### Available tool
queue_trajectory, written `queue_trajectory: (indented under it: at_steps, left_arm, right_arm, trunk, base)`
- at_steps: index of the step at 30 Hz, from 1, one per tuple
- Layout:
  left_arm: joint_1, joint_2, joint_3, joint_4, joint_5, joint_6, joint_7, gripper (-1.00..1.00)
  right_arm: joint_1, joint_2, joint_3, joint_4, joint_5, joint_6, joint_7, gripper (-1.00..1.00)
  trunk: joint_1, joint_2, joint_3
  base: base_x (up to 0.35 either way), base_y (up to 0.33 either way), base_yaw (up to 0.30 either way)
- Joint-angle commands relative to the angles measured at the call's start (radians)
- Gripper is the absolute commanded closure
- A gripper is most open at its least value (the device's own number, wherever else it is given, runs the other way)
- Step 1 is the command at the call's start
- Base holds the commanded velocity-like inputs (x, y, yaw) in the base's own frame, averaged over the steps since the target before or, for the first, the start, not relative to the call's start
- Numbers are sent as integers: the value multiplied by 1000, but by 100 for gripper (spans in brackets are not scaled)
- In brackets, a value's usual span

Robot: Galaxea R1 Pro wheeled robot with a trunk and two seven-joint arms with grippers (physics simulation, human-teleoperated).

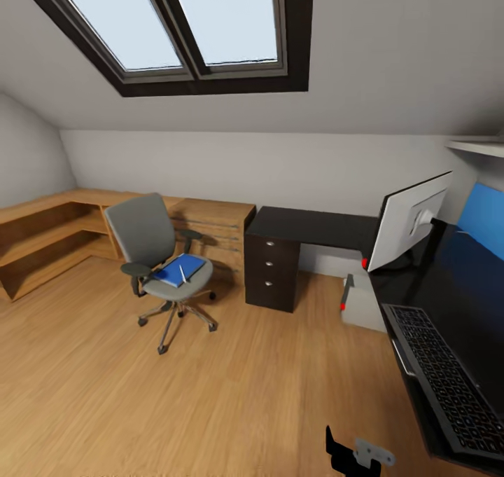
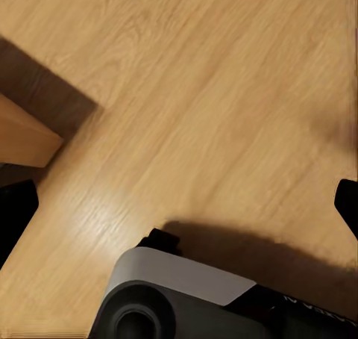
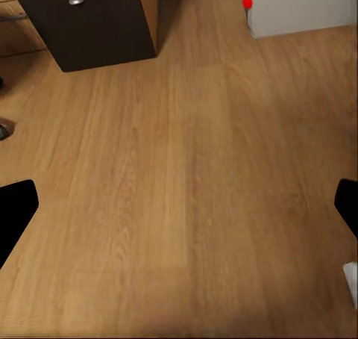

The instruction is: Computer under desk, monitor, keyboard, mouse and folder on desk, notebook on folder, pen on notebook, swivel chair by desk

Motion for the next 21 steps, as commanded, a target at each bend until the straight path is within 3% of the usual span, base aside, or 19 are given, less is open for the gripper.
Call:
queue_trajectory:
  at_steps: [1,14,21]
  left_arm:
    - [1,0,-3,-2,8,-2,4,-100]
    - [1,0,-3,0,7,-3,4,-100]
    - [1,1,-3,0,7,-4,4,-100]
  right_arm:
    - [-1,0,-1,2,-9,-4,8,-100]
    - [-1,1,-1,3,-5,-2,8,-100]
    - [-1,1,-1,3,-5,0,8,-100]
  trunk:
    - [-1,-1,-1]
    - [-1,-1,-6]
    - [-1,-1,-13]
  base:
    - [-335,-19,-267]
    - [-335,-18,-266]
    - [-212,-247,-242]
